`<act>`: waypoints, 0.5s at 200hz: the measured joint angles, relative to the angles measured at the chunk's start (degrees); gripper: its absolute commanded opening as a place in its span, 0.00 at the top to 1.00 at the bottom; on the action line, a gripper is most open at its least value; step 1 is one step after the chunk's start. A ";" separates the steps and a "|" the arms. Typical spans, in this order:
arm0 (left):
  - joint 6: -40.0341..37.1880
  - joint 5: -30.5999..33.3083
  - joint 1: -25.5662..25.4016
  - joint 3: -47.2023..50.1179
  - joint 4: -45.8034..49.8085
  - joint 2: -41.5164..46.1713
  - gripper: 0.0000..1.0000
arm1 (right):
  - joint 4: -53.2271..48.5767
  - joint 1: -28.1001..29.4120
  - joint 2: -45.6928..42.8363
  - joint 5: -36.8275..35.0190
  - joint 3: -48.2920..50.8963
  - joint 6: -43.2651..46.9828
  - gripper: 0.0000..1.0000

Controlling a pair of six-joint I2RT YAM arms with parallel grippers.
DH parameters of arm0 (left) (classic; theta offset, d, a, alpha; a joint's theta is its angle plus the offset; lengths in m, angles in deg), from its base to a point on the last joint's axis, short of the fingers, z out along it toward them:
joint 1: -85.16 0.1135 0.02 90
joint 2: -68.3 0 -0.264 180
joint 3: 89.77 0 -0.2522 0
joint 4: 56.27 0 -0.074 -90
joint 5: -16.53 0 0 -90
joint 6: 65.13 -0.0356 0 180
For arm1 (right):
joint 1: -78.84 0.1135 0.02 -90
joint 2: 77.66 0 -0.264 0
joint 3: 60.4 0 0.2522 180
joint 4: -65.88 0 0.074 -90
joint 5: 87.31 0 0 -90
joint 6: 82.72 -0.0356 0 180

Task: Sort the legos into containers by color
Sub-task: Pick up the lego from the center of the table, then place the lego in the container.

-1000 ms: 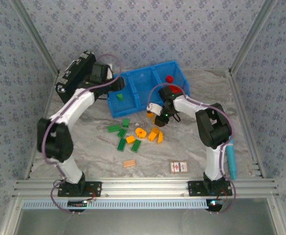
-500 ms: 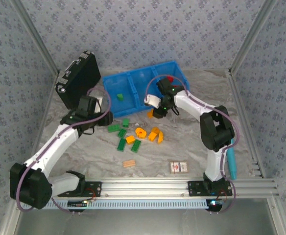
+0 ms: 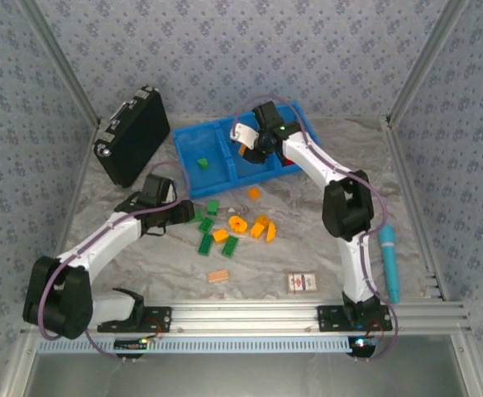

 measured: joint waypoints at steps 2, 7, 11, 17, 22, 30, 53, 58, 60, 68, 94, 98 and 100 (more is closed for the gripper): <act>0.04 -0.04 -0.09 -0.02 -0.11 -0.39 0.28 | -0.02 -0.07 0.46 -0.15 -0.44 0.00 0.77; 0.33 -0.22 -0.26 -0.02 -0.50 -1.36 0.28 | 0.02 -0.11 1.38 -0.31 -1.22 -0.22 0.77; 0.48 -0.35 -0.42 -0.02 -0.72 -2.12 0.27 | -0.02 -0.22 2.23 -0.42 -2.12 -0.35 0.77; 0.83 -0.48 -0.74 -0.04 -1.05 -3.32 0.27 | -0.04 -0.28 3.45 -0.61 -3.43 -0.57 0.76; 0.92 -0.61 -1.05 -0.04 -1.29 -4.39 0.26 | 0.00 -0.39 4.42 -0.72 -4.48 -0.74 0.75; 1.27 -0.68 -1.44 -0.07 -1.60 -5.88 0.24 | -0.11 -0.50 5.88 -1.01 -6.25 -1.05 0.74; 1.53 -0.85 -2.19 -0.85 -2.49 -10.14 0.22 | -0.48 -0.66 9.09 -1.81 -10.60 -1.60 0.70; 1.53 -0.83 -2.23 -1.29 -2.49 -10.93 0.21 | -0.50 -0.70 9.40 -1.95 -10.99 -1.66 0.70; 1.51 -0.81 -2.25 -1.51 -2.60 -11.32 0.21 | -0.48 -0.70 9.53 -1.97 -11.15 -1.68 0.70; 1.49 -0.74 -2.45 -2.29 -2.82 -12.41 0.20 | -0.48 -0.74 9.84 -2.16 -11.52 -1.70 0.69; 1.49 -0.52 -2.84 -4.52 -4.57 -14.60 0.19 | -0.92 -0.74 10.05 -2.14 -11.65 -1.70 0.66; 1.49 -0.57 -2.93 -4.68 -4.90 -14.82 0.19 | -1.01 -0.74 10.08 -2.14 -11.65 -1.73 0.64; 1.49 -0.55 -2.99 -4.76 -5.07 -14.93 0.19 | -1.07 -0.74 10.08 -2.14 -11.65 -1.77 0.64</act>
